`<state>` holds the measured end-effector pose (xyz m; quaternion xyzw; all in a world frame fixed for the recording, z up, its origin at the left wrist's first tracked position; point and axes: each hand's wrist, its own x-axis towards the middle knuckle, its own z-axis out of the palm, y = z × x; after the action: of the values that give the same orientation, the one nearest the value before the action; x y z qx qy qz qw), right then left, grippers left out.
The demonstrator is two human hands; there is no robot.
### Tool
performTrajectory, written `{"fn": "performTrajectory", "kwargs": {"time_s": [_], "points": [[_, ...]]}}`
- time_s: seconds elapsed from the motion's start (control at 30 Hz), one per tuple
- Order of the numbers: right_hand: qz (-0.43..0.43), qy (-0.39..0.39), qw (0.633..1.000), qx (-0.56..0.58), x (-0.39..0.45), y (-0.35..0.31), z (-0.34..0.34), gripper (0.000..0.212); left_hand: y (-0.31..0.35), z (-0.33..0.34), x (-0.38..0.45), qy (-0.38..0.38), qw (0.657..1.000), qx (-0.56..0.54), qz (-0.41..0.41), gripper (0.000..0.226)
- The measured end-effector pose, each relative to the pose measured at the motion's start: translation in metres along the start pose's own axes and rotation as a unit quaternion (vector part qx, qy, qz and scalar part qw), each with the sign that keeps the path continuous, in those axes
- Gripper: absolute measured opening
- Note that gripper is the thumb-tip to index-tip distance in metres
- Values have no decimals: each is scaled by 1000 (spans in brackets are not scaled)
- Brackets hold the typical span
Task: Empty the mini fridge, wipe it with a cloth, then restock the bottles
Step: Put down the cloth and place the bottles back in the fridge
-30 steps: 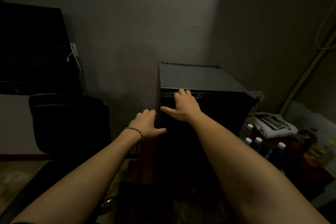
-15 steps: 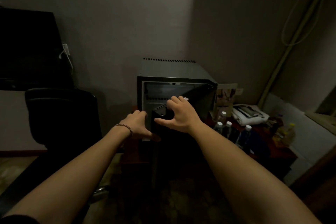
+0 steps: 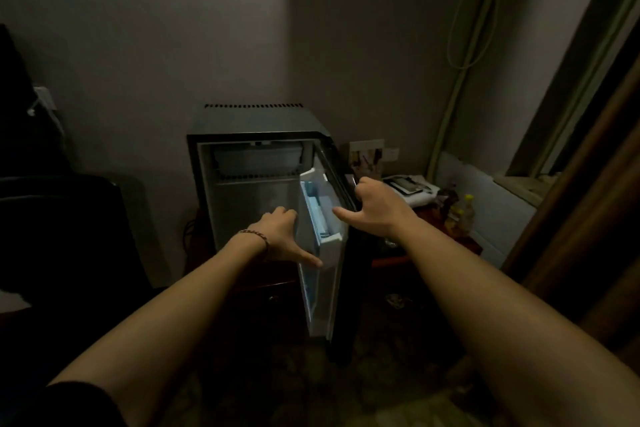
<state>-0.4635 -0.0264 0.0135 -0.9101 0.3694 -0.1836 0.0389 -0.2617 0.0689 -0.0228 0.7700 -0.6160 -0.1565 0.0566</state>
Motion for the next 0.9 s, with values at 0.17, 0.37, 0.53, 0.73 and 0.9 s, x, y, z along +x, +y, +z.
{"fn": "performTrajectory", "kwargs": {"time_s": [0.17, 0.37, 0.53, 0.73, 0.9], "points": [[80, 21, 992, -94, -30, 60, -4, 60, 50, 18, 13, -8, 997, -15, 69, 123], [161, 18, 986, -36, -46, 119, 3, 91, 103, 46, 40, -2, 993, -13, 115, 125], [139, 44, 989, -41, -35, 156, -1, 81, 146, 54, 79, 16, 991, -4, 136, 121], [91, 103, 990, 7, -8, 210, -11, 52, 176, 14, 137, 139, 977, -50, 151, 105], [26, 118, 990, 68, 15, 249, -22, 43, 202, -41, 184, 224, 960, -27, 163, 96]]}}
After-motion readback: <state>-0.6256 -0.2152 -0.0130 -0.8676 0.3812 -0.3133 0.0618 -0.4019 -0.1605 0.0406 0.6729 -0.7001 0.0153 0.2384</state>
